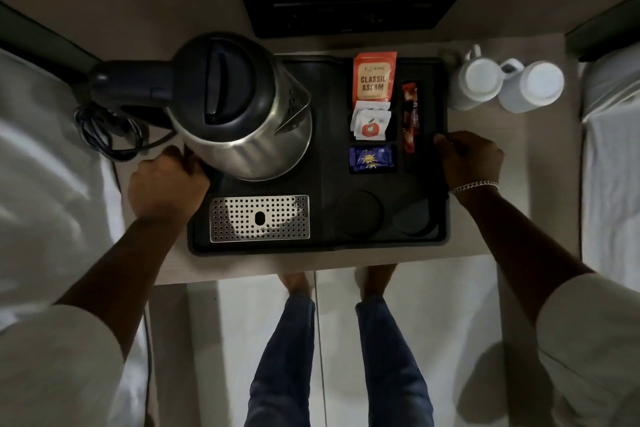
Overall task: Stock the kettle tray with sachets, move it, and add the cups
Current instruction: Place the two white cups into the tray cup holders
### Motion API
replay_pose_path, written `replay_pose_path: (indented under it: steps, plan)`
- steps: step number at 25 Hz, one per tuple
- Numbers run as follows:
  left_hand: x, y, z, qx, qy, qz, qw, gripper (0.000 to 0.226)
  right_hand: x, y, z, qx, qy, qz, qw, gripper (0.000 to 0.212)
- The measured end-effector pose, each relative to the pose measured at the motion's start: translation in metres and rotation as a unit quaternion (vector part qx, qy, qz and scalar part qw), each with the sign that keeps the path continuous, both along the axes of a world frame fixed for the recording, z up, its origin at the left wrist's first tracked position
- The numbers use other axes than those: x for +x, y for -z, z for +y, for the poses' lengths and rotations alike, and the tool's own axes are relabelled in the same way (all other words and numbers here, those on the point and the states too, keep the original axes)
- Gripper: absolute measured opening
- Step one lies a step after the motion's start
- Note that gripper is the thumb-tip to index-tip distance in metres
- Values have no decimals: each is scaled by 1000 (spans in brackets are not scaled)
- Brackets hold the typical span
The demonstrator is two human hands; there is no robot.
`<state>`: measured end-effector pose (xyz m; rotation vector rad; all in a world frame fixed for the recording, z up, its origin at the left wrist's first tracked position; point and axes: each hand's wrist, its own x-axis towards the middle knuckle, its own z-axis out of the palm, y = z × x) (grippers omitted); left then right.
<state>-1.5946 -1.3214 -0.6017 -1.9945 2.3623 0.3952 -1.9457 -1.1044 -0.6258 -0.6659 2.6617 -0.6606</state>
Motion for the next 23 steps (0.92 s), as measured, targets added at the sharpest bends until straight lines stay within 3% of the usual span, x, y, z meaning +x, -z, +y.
replay_pose_path:
  steps: [3, 6, 9, 12, 15, 16, 18, 20, 23]
  plan:
    - [-4, -15, 32, -53, -85, 46, 994, 24, -8, -10, 3, -50, 47, -29, 997, 20]
    - [-30, -32, 102, 8, 10, 153, 988, 19, -32, -26, 9, -91, 48, -28, 994, 16]
    - [-82, -31, 149, 124, 89, 254, 955, 26, -65, -39, 13, -97, 7, 35, 995, 15]
    - [-160, -27, 157, 191, 121, 278, 934, 23, -103, -45, 14, -69, 7, 100, 993, 21]
    - [-240, -27, 153, 171, 186, 295, 922, 8, -131, -42, 20, -44, 9, 116, 992, 36]
    - [-264, -26, 150, 154, 198, 307, 918, 17, -138, -39, 24, -18, -8, 114, 993, 44]
    - [-305, -20, 143, 142, 215, 306, 916, 56, -146, -34, 29, 39, -51, 90, 994, 64]
    - [-340, -8, 133, 146, 247, 260, 922, 89, -150, -22, 27, 42, -72, 54, 995, 81]
    - [-371, 11, 120, 116, 316, 148, 930, 97, -149, -2, 14, -9, -44, -25, 999, 91]
